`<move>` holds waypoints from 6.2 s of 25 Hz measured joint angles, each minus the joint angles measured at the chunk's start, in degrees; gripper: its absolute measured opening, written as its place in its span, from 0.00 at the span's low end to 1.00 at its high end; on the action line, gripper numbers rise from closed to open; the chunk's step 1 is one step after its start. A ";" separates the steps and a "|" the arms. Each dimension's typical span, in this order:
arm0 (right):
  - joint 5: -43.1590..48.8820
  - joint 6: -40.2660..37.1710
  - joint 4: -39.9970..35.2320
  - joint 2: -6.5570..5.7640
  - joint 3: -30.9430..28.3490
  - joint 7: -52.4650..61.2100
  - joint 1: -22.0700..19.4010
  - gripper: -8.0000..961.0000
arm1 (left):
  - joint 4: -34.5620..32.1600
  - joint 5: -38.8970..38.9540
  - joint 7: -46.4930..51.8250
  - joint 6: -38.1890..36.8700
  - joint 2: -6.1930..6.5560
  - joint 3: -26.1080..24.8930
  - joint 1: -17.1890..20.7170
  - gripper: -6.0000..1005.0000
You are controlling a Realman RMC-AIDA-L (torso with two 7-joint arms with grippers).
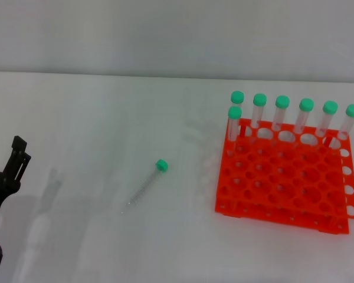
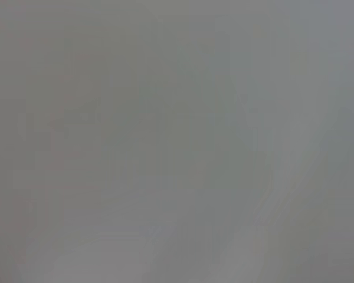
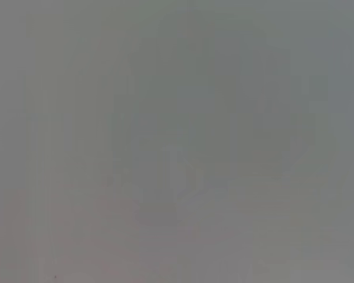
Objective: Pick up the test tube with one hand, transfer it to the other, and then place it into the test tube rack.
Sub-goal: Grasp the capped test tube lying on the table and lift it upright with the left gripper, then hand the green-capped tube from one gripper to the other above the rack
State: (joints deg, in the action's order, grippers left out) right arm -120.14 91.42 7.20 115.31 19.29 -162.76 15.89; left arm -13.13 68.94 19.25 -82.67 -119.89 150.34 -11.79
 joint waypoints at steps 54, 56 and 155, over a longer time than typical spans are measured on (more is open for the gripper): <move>-0.48 -13.53 -12.66 -0.36 -2.97 2.92 2.31 0.90 | 46.17 -83.34 116.97 -3.56 8.47 12.73 -58.67 0.87; -0.49 -13.75 -12.68 -0.35 -2.98 2.82 2.61 0.90 | 45.89 -89.23 121.06 -3.86 8.02 12.75 -61.28 0.87; 0.94 -22.08 -16.57 -2.00 -1.98 20.92 2.17 0.89 | 18.05 -16.23 48.01 41.08 0.65 12.36 -48.95 0.19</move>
State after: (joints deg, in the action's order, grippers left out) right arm -119.20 69.34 -9.36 113.31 17.31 -141.83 18.06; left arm 4.92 52.70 67.26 -41.59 -119.24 162.70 -60.73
